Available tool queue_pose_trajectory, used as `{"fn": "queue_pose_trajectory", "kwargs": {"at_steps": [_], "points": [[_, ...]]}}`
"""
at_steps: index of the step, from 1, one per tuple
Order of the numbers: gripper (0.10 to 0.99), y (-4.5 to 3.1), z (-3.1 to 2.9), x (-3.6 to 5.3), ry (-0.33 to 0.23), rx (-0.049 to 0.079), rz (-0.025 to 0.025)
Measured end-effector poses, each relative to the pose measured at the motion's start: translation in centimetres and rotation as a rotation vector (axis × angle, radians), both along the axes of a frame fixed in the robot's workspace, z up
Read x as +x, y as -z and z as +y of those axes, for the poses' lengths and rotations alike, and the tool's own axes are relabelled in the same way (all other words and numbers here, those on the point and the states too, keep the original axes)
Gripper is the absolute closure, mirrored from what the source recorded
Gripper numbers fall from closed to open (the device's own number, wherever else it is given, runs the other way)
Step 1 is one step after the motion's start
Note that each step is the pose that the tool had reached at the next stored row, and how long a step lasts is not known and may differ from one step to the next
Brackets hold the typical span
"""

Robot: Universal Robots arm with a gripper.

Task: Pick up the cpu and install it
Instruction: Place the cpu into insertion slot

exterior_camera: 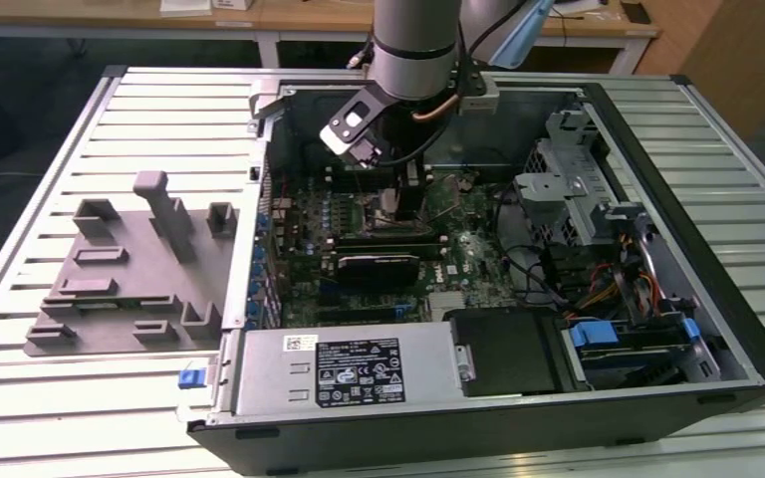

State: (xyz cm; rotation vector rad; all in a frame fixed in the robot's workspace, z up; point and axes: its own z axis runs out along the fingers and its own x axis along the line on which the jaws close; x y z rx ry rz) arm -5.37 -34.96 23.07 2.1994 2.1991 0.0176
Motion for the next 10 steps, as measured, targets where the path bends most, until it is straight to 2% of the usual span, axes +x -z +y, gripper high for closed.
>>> {"fn": "queue_pose_trajectory", "kwargs": {"at_steps": [6, 10], "points": [[0.541, 0.10, 0.04, 0.01, 0.000, 0.000, -0.0003], [0.541, 0.37, 0.40, 0.00, 0.000, -0.006, -0.0001]]}}
